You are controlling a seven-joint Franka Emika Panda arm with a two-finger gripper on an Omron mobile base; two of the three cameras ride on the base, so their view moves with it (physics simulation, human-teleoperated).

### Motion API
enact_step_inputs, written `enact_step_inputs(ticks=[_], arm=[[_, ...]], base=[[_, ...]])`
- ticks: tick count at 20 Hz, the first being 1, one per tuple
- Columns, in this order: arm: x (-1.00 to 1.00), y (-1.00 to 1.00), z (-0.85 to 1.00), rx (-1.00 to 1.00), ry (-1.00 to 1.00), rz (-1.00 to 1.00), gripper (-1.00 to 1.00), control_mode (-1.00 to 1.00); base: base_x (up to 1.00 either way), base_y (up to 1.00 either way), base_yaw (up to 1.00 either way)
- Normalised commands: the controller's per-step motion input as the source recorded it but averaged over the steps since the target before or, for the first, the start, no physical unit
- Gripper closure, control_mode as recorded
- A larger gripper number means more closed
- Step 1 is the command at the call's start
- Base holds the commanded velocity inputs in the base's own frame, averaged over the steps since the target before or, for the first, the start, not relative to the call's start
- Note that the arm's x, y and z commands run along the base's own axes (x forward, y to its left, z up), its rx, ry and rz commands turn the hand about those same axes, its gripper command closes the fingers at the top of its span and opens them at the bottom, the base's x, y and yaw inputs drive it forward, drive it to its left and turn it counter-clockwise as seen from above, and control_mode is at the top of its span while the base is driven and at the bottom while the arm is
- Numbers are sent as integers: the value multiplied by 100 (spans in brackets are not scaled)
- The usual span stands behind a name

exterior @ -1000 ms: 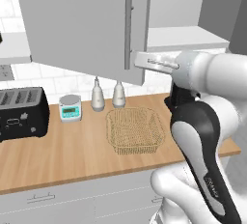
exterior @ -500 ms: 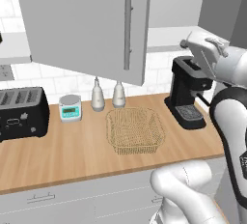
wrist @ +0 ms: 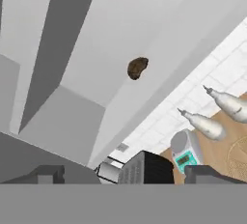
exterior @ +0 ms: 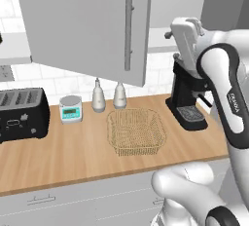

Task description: Open the cabinet, pick up the bread from the cabinet and place it in the basket. Then move the basket to the dining counter.

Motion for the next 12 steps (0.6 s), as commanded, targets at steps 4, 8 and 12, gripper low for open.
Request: enact_step_inputs(ticks=[4,8,12], arm=[[97,8,-13,2,30,38,-100,-100],[41,33,-1,0,5,42,-100,-100],[3,93,-19,-8,0,35,-100,-100]], base=[[0,0,0],[0,0,0],[0,0,0]])
